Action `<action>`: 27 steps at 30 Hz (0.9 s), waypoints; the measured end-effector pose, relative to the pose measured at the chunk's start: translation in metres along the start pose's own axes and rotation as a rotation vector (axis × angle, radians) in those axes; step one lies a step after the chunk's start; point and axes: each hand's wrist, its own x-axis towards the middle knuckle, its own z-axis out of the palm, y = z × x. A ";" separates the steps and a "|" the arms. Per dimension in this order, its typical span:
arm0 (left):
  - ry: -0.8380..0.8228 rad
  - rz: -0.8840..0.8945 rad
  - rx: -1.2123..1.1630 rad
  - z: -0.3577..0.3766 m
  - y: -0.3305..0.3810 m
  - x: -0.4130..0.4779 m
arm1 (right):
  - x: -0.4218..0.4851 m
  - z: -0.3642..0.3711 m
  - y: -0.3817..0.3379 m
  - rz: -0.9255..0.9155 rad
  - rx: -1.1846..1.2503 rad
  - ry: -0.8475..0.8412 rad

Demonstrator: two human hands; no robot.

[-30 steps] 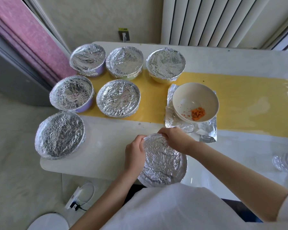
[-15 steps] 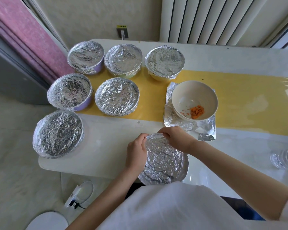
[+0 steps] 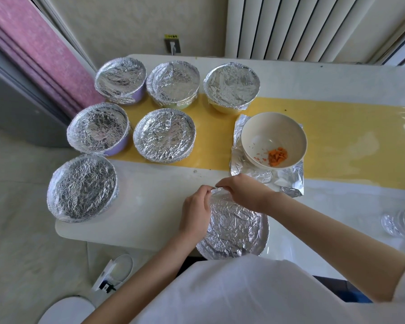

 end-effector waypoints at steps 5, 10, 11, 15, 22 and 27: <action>-0.011 0.020 -0.003 0.004 0.001 0.000 | 0.000 0.009 -0.007 0.045 -0.084 0.060; 0.001 0.018 -0.014 0.004 -0.001 0.000 | 0.001 0.010 0.002 0.026 0.010 0.055; 0.014 0.015 -0.014 0.003 -0.002 0.000 | 0.000 0.008 0.004 0.032 0.086 0.081; 0.053 -0.046 -0.016 -0.001 -0.006 -0.005 | -0.006 0.009 0.010 0.098 0.267 0.183; -0.082 -0.046 -0.042 -0.007 -0.008 0.005 | -0.006 0.012 0.009 0.072 0.154 0.206; -0.119 -0.041 -0.041 -0.007 -0.007 0.012 | -0.008 0.016 0.006 0.021 0.001 0.191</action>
